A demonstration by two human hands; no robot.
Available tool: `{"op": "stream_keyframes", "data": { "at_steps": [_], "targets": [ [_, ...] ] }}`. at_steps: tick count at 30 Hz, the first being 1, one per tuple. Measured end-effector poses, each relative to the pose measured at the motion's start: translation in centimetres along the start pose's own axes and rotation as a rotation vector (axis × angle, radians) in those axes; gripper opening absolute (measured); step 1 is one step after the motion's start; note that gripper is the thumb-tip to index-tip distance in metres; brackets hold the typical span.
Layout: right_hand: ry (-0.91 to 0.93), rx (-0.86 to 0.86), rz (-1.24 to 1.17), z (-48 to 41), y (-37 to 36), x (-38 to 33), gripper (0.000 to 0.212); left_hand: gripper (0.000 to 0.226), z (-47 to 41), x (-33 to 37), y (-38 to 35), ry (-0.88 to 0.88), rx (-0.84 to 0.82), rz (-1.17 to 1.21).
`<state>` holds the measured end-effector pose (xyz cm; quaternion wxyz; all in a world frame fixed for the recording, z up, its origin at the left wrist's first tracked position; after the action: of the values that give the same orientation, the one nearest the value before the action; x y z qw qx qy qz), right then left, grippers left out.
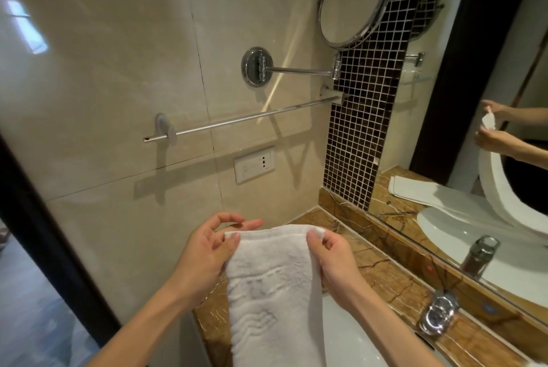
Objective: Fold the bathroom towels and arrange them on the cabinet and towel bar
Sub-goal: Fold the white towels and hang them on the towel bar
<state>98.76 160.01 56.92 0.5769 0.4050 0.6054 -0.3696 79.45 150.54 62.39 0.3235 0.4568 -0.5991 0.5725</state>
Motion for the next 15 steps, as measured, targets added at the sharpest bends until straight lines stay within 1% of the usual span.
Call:
{"op": "stream_keyframes", "data": {
  "at_steps": [2,5,8,11,15],
  "targets": [
    [0.03,0.015,0.017,0.2,0.1,-0.4,0.027,0.017,0.1,-0.1,0.2,-0.009,0.04,0.018],
    [0.053,0.034,0.05,0.5,0.1,-0.7,0.023,0.015,0.1,-0.2,0.7,-0.02,0.085,0.016],
    [0.062,0.046,0.069,0.7,-0.1,-0.6,0.024,0.014,0.1,-0.6,1.1,-0.049,0.133,-0.079],
    [0.06,0.061,0.102,0.7,-0.5,-0.5,0.023,0.012,0.0,-1.5,1.6,-0.093,0.237,-0.24],
    [0.05,0.034,0.16,0.6,-1.2,0.0,0.029,0.01,-0.3,-2.6,2.4,-0.137,0.357,-0.263]
  ]
}}
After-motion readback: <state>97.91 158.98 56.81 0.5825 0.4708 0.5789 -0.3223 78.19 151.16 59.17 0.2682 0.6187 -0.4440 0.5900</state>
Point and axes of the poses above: each hand's wrist, its own z-axis away from the middle knuckle, its own y-axis out of the back of the hand, x = y × z, the point moved 2 cm from there along -z, towards the middle knuckle, and after that the axes turned 12 degrees about z, right-handed, at the moved point
